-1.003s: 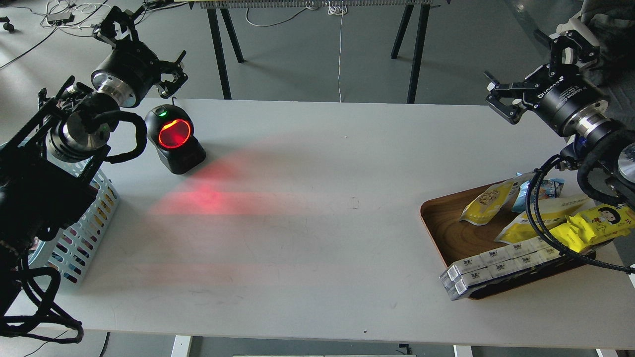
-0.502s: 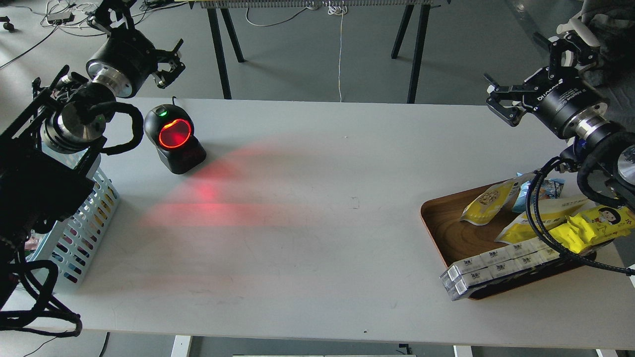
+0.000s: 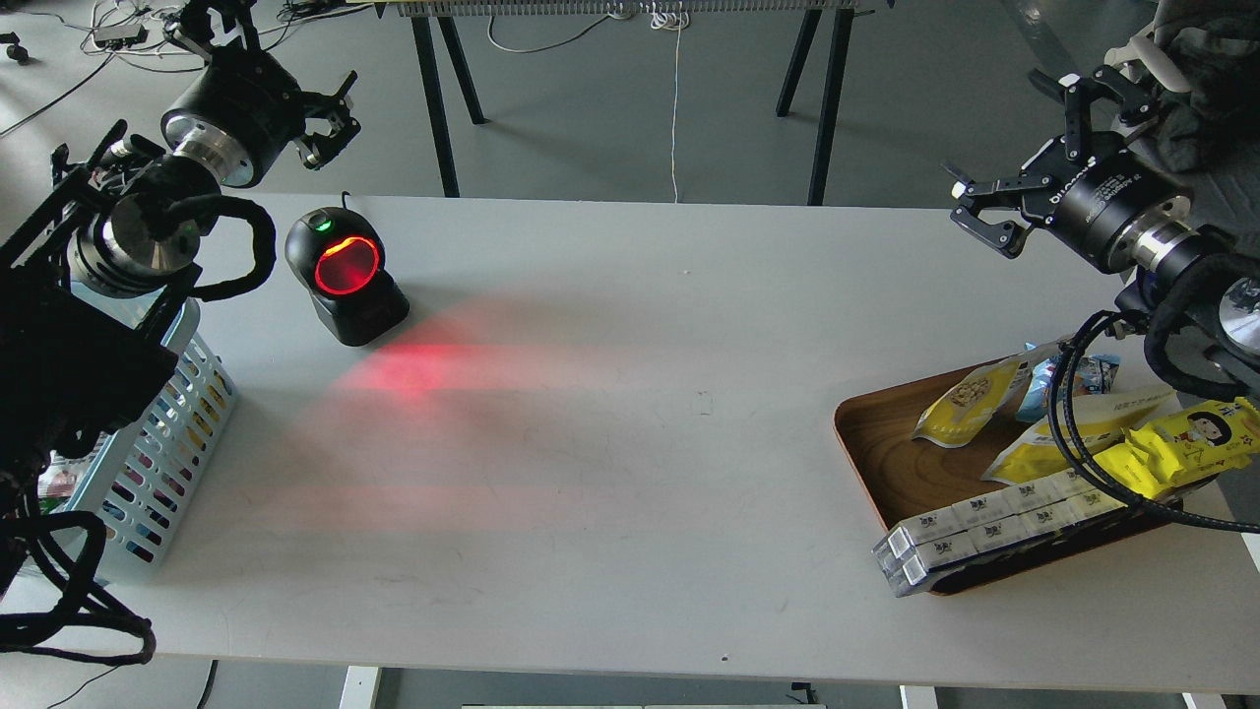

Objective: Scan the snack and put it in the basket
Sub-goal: 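Move the right gripper toward the yellow snack packets on the wooden tray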

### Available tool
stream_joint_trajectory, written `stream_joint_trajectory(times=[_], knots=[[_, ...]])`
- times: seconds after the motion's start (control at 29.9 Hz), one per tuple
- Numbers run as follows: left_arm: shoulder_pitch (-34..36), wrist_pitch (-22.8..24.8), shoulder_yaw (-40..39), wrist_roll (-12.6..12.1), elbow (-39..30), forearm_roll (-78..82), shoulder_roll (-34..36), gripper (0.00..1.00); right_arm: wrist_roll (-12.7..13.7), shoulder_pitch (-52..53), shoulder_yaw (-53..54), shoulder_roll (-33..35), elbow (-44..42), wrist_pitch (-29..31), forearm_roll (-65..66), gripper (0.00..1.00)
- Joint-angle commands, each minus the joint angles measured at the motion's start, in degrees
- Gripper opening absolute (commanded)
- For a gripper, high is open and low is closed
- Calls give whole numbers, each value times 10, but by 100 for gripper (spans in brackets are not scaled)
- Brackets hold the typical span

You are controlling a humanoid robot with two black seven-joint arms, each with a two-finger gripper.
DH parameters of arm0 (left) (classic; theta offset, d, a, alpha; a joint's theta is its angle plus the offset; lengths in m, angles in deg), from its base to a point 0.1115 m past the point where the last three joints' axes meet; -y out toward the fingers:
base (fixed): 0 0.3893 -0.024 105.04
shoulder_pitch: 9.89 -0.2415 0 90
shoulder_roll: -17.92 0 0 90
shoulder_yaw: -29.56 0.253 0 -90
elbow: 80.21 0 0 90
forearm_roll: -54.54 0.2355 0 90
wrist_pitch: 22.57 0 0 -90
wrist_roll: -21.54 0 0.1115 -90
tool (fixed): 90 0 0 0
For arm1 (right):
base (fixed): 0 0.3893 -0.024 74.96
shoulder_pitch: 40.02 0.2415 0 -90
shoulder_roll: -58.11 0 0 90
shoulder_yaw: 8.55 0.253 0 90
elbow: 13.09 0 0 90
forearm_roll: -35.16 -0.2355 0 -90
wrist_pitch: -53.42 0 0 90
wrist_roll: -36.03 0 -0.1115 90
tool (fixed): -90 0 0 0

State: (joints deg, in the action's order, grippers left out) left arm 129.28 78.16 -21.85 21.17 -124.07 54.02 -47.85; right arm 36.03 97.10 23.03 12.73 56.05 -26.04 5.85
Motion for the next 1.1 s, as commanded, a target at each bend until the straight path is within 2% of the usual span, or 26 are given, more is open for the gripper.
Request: stream_joint_trajectory(times=[0.0,0.1,0.17,0.3,0.33,0.5,0.6,0.7,0.84,0.97,1.07], knots=[[2,1,-1,4,-1,0,1,100,1,60,-62,23,11,-1,-2,99],[2,1,0,4,0,0,1,100,10,124,-132,52,27,-12,0,99],[2,1,0,5,0,0,1,100,25,184,-200,67,49,-31,2,99],[2,1,-2,5,-1,0,2,100,93,325,-331,98,106,-96,0,99],[2,1,-3,5,0,0,2,100,101,351,-352,106,119,-105,0,99],[2,1,-4,5,-1,0,3,100,116,507,-460,135,184,-132,-3,99],[2,1,-4,5,0,0,4,100,138,615,-552,133,218,-169,-6,99],[2,3,-4,5,-1,0,5,100,150,721,-639,125,256,-208,-47,99],[2,2,-4,5,-1,0,5,100,183,829,-729,89,288,-260,-162,99],[2,2,-4,5,-1,0,4,100,192,908,-801,20,302,-317,-227,99],[2,2,-4,5,-2,0,3,100,195,926,-821,-12,301,-353,-268,99]])
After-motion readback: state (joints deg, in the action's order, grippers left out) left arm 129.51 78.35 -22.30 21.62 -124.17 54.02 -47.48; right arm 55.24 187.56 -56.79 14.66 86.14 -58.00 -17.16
